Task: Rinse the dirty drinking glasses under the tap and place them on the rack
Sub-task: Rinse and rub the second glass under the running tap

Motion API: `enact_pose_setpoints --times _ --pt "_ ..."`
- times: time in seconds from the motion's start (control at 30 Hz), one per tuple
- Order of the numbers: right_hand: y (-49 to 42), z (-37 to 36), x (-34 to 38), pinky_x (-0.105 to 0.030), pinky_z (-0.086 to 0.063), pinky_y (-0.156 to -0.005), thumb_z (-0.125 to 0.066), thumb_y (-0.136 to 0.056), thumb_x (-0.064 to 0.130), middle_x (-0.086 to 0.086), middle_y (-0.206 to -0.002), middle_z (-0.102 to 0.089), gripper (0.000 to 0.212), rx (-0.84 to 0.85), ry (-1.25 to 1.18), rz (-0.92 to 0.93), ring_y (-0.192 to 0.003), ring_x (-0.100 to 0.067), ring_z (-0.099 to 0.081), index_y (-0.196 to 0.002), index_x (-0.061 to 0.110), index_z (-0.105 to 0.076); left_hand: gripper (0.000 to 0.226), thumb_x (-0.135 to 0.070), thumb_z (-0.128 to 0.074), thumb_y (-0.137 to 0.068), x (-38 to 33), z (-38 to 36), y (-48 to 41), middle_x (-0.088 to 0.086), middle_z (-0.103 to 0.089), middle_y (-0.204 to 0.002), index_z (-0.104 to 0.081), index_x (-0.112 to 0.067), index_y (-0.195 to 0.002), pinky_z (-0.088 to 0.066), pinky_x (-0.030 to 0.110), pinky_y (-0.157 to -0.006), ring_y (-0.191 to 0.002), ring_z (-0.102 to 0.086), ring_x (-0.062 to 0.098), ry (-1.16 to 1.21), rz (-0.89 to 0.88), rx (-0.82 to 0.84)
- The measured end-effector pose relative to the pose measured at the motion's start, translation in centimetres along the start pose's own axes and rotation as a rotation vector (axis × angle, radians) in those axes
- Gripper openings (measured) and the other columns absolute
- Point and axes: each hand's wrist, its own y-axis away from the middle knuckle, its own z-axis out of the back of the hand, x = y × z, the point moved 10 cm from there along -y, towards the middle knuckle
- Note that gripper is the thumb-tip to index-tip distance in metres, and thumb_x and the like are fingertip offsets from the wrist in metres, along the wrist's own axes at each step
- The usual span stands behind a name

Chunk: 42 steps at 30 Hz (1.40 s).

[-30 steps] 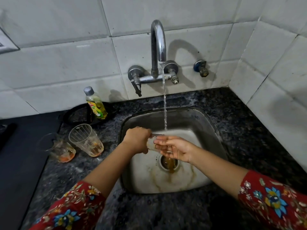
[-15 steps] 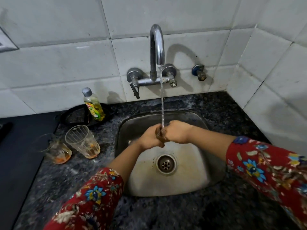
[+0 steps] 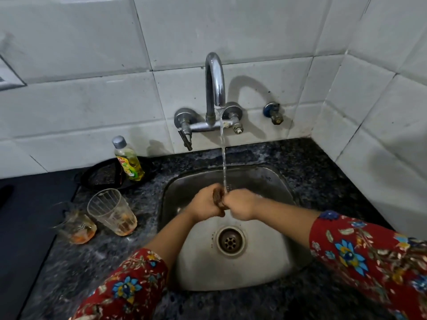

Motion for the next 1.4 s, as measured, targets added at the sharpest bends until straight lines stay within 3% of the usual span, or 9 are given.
enact_pose_setpoints --times 0.1,0.27,0.47,0.7,0.8,0.93,1.13,1.3,1.4 --pt "-0.3 -0.6 1.5 -0.027 -0.04 -0.065 -0.045 -0.086 -0.001 0.002 -0.084 -0.055 0.026 -0.008 -0.159 0.109 -0.083 -0.021 -0.052 -0.081 0.019 -0.06 0.048 -0.023 -0.078 -0.058 0.7 0.3 0.4 -0.006 -0.067 -0.102 -0.058 -0.026 -0.103 -0.054 0.041 -0.086 -0.095 -0.064 0.016 -0.067 0.05 -0.096" --pt "1.2 1.4 -0.5 -0.032 -0.047 -0.085 -0.05 -0.087 0.005 -0.011 -0.116 -0.063 0.026 -0.054 -0.137 0.058 -0.108 -0.03 -0.058 -0.11 0.01 -0.062 0.072 -0.017 -0.079 -0.051 0.6 -1.0 0.4 -0.001 -0.058 -0.119 -0.057 -0.018 -0.12 -0.045 0.034 -0.101 -0.112 -0.057 0.015 0.122 -0.022 0.211" --pt "-0.3 -0.1 0.2 -0.03 -0.04 -0.065 -0.047 -0.08 -0.01 -0.004 -0.079 -0.054 0.032 -0.032 -0.4 -0.025 -0.074 -0.019 -0.05 -0.067 0.018 -0.058 0.044 -0.028 -0.079 -0.061 -1.0 1.4 1.0 -0.006 -0.065 -0.1 -0.052 -0.026 -0.096 -0.054 0.041 -0.081 -0.09 -0.063 0.017 -0.23 0.067 -0.163" --pt "1.5 1.7 0.5 -0.038 -0.046 -0.084 -0.049 -0.084 -0.003 -0.015 -0.109 -0.065 0.025 -0.088 0.094 0.139 -0.101 -0.033 -0.06 -0.103 0.005 -0.064 0.06 -0.014 -0.08 -0.052 0.1 -0.5 0.1 0.0 -0.063 -0.11 -0.059 -0.026 -0.106 -0.05 0.045 -0.094 -0.105 -0.062 0.02 0.038 0.006 0.203" --pt "0.5 0.2 -0.8 -0.037 -0.047 -0.079 -0.048 -0.085 -0.001 -0.013 -0.104 -0.062 0.022 0.014 -0.417 -0.166 -0.095 -0.028 -0.059 -0.1 0.007 -0.062 0.052 -0.024 -0.081 -0.055 -0.3 0.5 0.7 -0.003 -0.067 -0.1 -0.056 -0.026 -0.101 -0.054 0.042 -0.083 -0.093 -0.065 0.018 -0.11 0.056 -0.03" --pt "-0.2 -1.1 -1.1 -0.026 -0.04 -0.059 -0.046 -0.069 -0.02 -0.004 -0.073 -0.05 0.035 0.05 -1.104 -0.35 -0.073 -0.019 -0.048 -0.062 0.013 -0.052 0.046 -0.042 -0.073 -0.064 -1.8 1.7 1.4 0.003 -0.063 -0.098 -0.049 -0.02 -0.098 -0.046 0.034 -0.067 -0.089 -0.061 0.024 -0.457 0.041 -0.261" --pt "0.7 0.7 -0.3 -0.031 -0.044 -0.083 -0.047 -0.078 0.0 -0.005 -0.096 -0.067 0.033 -0.034 -0.403 0.043 -0.092 -0.023 -0.055 -0.093 0.02 -0.07 0.043 0.003 -0.075 -0.052 0.0 0.3 1.1 0.003 -0.064 -0.076 -0.058 -0.022 -0.083 -0.047 0.04 -0.056 -0.063 -0.059 0.019 0.183 0.115 0.088" --pt "0.8 -1.4 -0.7 -0.026 -0.042 -0.061 -0.044 -0.071 -0.02 -0.005 -0.071 -0.052 0.036 0.06 -1.298 -0.373 -0.072 -0.018 -0.05 -0.06 0.014 -0.053 0.054 -0.044 -0.075 -0.066 -2.4 1.4 2.0 0.0 -0.064 -0.103 -0.049 -0.022 -0.107 -0.047 0.033 -0.07 -0.091 -0.063 0.024 -0.486 0.055 -0.139" --pt "1.4 -3.5 -0.8 -0.028 -0.046 -0.07 -0.04 -0.072 -0.019 -0.004 -0.074 -0.062 0.04 0.069 -1.707 -0.51 -0.08 -0.019 -0.059 -0.069 0.014 -0.06 0.064 -0.041 -0.074 -0.072 -2.6 0.9 2.1 0.004 -0.062 -0.113 -0.043 -0.019 -0.123 -0.044 0.035 -0.072 -0.101 -0.063 0.026 -0.782 0.088 0.004"
